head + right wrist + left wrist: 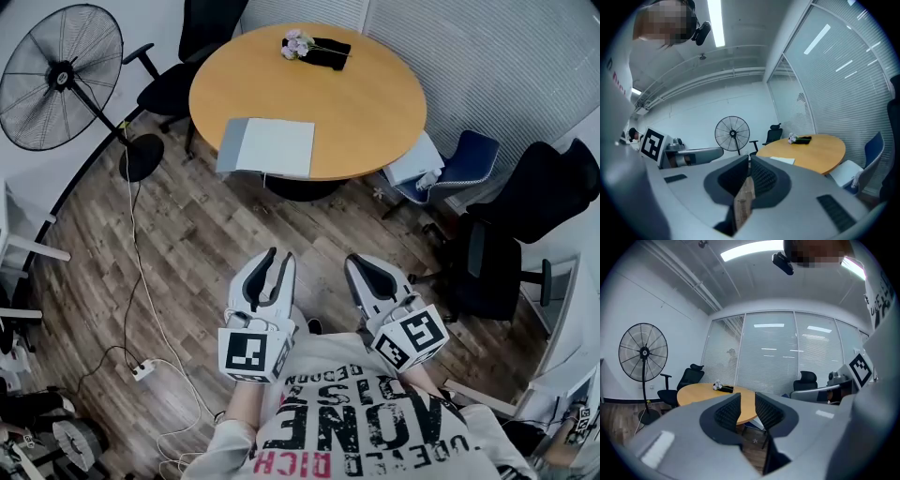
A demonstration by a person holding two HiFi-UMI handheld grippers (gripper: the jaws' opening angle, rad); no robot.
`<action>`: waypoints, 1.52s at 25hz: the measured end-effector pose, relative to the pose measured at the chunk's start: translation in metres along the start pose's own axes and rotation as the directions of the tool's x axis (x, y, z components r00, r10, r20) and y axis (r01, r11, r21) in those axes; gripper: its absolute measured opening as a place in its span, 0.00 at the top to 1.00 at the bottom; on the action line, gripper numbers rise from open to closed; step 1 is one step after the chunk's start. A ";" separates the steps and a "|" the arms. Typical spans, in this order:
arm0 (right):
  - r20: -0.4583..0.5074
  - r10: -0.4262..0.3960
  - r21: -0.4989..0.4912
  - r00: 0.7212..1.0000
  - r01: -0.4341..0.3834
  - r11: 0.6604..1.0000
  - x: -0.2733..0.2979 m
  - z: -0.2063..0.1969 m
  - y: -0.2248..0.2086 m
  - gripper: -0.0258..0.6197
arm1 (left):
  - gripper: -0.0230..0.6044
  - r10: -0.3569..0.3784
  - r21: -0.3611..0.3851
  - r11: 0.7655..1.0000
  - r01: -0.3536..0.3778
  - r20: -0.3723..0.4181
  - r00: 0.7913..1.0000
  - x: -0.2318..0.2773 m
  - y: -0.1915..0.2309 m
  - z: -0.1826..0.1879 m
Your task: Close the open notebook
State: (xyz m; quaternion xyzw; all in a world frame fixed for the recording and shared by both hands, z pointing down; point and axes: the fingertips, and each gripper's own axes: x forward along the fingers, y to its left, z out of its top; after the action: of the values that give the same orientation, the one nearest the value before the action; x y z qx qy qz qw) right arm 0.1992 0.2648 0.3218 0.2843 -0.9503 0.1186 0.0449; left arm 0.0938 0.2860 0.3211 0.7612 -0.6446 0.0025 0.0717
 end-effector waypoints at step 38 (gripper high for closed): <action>-0.014 -0.167 0.035 0.986 0.167 0.985 0.214 0.040 -0.019 0.93 | 0.81 -0.119 -0.085 0.990 0.116 -0.026 0.993 0.107 0.197 0.026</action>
State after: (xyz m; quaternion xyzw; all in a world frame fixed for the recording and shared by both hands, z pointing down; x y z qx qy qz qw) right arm 0.0301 0.1258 0.3195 0.3630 -0.9206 0.1330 0.0548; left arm -0.0835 0.1470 0.3264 0.7940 -0.5971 -0.0169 0.1132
